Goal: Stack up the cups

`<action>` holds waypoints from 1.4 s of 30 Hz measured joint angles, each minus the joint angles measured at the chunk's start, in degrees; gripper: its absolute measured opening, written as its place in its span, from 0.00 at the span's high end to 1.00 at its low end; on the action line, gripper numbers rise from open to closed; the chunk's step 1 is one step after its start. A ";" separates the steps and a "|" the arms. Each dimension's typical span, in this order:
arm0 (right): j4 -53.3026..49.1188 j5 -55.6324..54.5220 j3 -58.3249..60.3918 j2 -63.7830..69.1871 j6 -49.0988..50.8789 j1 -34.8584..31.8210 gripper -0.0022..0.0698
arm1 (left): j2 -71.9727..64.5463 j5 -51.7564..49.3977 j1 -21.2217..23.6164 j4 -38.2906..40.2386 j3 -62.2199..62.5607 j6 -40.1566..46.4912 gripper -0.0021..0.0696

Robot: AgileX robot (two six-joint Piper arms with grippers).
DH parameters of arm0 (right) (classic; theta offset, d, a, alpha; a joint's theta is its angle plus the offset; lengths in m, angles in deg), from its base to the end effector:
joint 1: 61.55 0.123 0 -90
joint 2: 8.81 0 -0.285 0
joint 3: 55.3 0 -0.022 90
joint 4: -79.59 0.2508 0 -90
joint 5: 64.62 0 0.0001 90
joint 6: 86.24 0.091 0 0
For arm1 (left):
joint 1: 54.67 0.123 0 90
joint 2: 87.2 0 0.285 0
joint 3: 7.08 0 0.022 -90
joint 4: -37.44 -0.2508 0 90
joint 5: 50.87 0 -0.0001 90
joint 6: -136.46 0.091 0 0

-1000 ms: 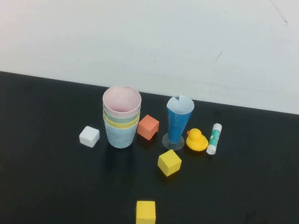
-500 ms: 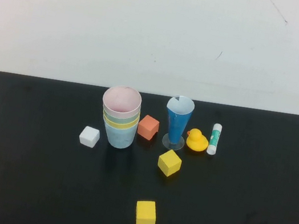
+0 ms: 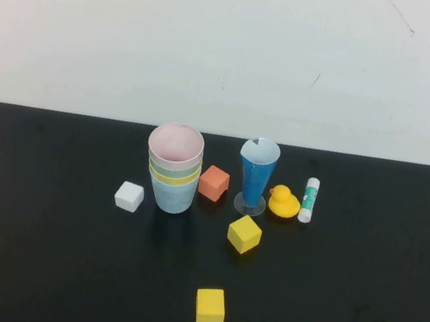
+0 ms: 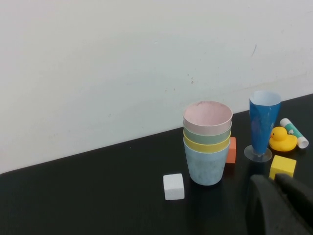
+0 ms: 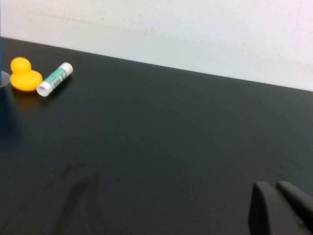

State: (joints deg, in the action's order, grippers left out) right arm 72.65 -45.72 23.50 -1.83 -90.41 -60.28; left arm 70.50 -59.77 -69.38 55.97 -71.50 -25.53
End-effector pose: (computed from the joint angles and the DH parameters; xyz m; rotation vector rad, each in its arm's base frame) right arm 0.0537 -0.0024 0.1751 -0.1636 1.8199 -0.1523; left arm 0.0723 -0.0236 0.2592 0.2459 1.6481 -0.2396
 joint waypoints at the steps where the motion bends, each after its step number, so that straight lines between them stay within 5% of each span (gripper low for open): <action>1: 0.00 0.00 0.00 0.00 0.21 0.00 0.97 | 0.00 0.00 0.00 0.00 0.00 0.00 0.97; 30: 0.40 0.11 0.00 0.00 2.85 0.00 0.97 | 4.01 0.23 -1.43 0.01 -2.50 0.13 0.97; 42: 0.44 0.11 0.00 0.00 2.85 -0.09 0.97 | 15.07 -0.43 5.62 -4.19 -14.01 2.32 0.97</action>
State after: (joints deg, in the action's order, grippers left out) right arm 73.09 -45.61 23.50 -1.83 -87.56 -60.37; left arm 85.56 -60.20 -63.76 51.78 -85.51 -23.22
